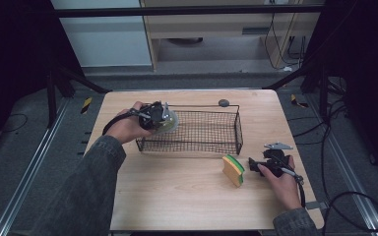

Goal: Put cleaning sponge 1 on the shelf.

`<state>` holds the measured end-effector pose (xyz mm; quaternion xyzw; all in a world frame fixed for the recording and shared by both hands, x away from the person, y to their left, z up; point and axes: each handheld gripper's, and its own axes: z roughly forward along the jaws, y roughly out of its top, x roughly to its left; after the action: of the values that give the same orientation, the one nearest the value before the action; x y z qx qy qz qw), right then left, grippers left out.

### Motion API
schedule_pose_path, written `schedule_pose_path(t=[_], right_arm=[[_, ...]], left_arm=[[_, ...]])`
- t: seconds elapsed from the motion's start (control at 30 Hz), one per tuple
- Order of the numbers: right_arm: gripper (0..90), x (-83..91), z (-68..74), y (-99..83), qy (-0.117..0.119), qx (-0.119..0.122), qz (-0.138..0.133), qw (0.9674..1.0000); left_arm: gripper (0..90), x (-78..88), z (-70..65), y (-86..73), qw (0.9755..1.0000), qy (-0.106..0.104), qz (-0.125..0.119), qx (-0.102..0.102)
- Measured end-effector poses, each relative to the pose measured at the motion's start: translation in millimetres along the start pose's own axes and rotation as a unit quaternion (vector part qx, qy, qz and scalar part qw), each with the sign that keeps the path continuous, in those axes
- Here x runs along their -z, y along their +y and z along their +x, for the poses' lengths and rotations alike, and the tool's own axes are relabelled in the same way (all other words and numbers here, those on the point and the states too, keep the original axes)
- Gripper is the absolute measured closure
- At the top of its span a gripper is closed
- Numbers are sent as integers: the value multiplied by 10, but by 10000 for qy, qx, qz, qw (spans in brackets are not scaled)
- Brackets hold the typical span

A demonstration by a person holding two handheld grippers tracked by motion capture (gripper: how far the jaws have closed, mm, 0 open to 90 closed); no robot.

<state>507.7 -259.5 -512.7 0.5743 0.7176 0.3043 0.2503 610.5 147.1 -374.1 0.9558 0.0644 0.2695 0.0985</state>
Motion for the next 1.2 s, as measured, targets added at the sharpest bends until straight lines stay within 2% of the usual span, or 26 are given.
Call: schedule_pose_path(t=[0.37,0.43,0.8,1.2], right_arm=[[13,-2,8,-1,15,40,-13,10000],[13,-1,12,1,28,27,-8,10000],[13,-1,16,1,43,30,-5,10000],[13,1,26,1,70,25,-10,10000]], left_arm=[[709,2,25,-37,9999,14,34,127],[709,1,12,-33,10000,7,37,86],[708,-105,-14,-26,9998,-127,165,63],[708,-199,-36,-56,9994,-237,197,153]])
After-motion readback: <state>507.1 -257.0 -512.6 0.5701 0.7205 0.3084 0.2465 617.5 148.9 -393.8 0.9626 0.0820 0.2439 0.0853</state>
